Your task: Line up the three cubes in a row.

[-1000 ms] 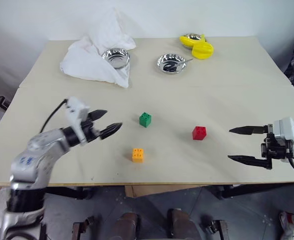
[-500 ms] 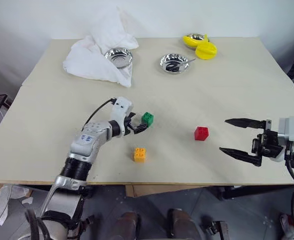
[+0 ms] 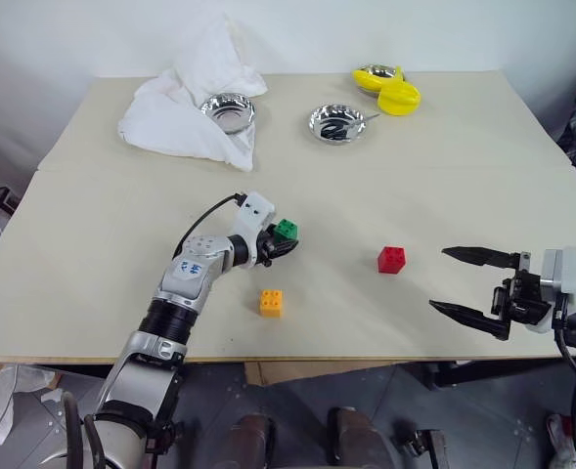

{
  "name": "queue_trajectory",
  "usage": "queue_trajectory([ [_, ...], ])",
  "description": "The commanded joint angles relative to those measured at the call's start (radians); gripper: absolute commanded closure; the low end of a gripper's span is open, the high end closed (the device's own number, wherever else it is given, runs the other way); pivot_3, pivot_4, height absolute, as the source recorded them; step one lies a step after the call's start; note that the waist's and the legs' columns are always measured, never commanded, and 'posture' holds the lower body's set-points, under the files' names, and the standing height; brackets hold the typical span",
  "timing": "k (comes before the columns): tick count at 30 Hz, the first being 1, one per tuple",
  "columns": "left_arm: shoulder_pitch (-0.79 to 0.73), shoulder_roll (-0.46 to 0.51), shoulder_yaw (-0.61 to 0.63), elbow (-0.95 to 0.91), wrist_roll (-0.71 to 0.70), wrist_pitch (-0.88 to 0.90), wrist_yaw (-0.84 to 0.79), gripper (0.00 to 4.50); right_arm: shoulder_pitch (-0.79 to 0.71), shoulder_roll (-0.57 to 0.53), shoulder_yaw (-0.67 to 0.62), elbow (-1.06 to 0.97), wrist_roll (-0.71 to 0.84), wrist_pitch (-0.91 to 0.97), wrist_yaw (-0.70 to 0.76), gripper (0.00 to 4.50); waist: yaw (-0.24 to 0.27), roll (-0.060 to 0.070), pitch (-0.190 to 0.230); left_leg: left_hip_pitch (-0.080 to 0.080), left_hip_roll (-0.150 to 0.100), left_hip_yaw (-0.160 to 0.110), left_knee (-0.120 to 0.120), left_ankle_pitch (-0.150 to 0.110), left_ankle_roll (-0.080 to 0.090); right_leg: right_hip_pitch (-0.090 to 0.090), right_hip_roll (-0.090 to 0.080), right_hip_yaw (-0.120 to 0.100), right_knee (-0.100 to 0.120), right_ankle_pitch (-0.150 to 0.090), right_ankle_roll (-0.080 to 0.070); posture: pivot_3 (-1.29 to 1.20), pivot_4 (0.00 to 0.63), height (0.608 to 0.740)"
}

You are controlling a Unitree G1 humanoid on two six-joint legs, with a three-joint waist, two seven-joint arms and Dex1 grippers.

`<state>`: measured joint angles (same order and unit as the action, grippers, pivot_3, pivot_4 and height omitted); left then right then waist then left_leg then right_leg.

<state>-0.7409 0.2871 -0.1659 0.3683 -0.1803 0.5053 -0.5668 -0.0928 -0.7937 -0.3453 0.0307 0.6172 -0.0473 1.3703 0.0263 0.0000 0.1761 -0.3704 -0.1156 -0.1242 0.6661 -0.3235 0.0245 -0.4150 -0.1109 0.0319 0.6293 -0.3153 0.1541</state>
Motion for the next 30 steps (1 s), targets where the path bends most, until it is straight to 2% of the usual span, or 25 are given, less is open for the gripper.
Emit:
queue_trajectory([
  [1,-0.028,0.044,-0.018,-0.055,0.014,-0.013,-0.089,2.97,0.017,-0.013,-0.061,0.026,0.001,-0.036,0.005,0.0,0.0,0.0,0.0,0.0,0.0,0.0,0.0,0.0,0.0,0.0,0.0,0.0,0.0,0.0,0.0,0.0,0.15,0.74],
  [5,-0.058,0.084,-0.074,-0.066,-0.003,-0.183,-0.336,3.0,0.026,-0.036,-0.091,0.083,-0.008,-0.053,0.026,0.0,0.002,0.0,0.0,0.0,0.0,0.0,0.0,0.0,0.0,0.0,0.0,0.0,0.0,0.0,0.0,0.0,0.15,0.74],
  [8,-0.114,0.074,-0.108,0.034,0.025,-0.386,-0.474,3.0,0.039,-0.067,-0.117,0.134,-0.014,-0.065,0.061,0.0,0.004,0.0,0.0,0.0,-0.002,0.0,0.0,0.0,0.001,0.001,0.0,-0.001,-0.001,0.0,0.0,0.0,0.15,0.74],
  [11,-0.193,0.042,-0.166,0.18,0.089,-0.473,-0.545,3.0,0.056,-0.101,-0.144,0.163,-0.019,-0.066,0.083,0.0,0.003,0.0,0.0,0.0,-0.003,0.0,0.0,0.001,0.001,0.001,0.0,-0.002,-0.002,0.0,0.001,0.0,0.15,0.74],
  [22,-0.363,-0.1,-0.208,0.575,0.242,-0.613,-0.523,3.0,0.156,-0.088,-0.179,0.015,0.008,-0.008,0.027,0.0,-0.001,-0.002,0.001,-0.001,-0.002,0.002,-0.001,0.001,0.002,-0.001,0.002,0.0,-0.001,0.0,0.001,0.0,0.15,0.74],
  [30,-0.399,-0.13,-0.178,0.664,0.268,-0.604,-0.526,3.0,0.166,-0.071,-0.172,-0.03,0.011,0.009,-0.01,0.0,0.001,-0.003,0.002,-0.001,-0.003,0.002,0.0,0.001,0.002,-0.001,0.001,0.0,0.0,0.001,0.002,0.0,0.15,0.74],
])
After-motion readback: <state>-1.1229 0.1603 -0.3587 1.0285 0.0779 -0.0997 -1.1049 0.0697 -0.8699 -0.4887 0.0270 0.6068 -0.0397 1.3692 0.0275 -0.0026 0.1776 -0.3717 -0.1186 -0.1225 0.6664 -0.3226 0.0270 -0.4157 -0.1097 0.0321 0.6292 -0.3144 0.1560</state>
